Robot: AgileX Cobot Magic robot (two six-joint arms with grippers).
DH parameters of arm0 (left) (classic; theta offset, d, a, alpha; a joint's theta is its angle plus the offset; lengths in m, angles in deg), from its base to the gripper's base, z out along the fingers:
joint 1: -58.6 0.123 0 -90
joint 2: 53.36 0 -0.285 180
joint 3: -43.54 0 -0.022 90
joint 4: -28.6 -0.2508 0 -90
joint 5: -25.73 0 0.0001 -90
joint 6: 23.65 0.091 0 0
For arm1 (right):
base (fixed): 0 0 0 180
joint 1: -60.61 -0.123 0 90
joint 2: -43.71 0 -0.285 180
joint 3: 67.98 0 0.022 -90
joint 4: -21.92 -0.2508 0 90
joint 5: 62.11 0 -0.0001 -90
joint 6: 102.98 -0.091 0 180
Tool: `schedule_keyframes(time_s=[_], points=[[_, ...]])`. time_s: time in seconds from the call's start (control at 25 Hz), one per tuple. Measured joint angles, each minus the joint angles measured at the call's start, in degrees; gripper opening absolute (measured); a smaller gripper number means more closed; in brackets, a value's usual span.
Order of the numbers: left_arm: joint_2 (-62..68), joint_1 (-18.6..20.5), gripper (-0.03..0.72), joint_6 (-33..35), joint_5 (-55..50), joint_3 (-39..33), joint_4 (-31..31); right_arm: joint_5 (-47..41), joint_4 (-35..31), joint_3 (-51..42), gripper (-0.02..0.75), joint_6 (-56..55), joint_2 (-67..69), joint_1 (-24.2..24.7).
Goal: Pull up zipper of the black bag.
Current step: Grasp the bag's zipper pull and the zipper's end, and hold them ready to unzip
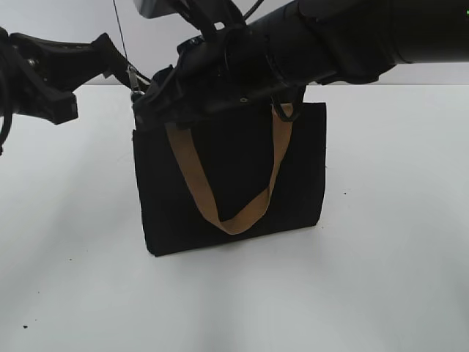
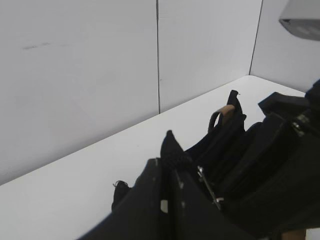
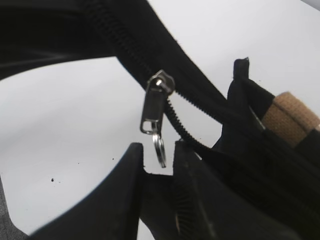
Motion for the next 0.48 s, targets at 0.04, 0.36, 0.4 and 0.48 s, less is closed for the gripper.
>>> schedule_keyframes(time_s=[0.04,0.36,0.4,0.48], points=[[0.00,0.00,0.005,0.00,0.00,0.00,0.00,0.35,-0.11,0.00,0.136,0.00,0.00,0.00],[0.00,0.00,0.005,0.00,-0.84,0.00,-0.05,0.42,-0.49,0.00,-0.013,0.00,0.00,0.00],[0.00,0.00,0.005,0.00,-1.35,0.00,-0.05,0.14,-0.49,0.00,-0.013,0.00,-0.07,0.00],[0.00,0.00,0.005,0.00,-2.67,0.05,-0.76,-0.52,-0.49,0.00,-0.013,0.00,-0.46,0.00]])
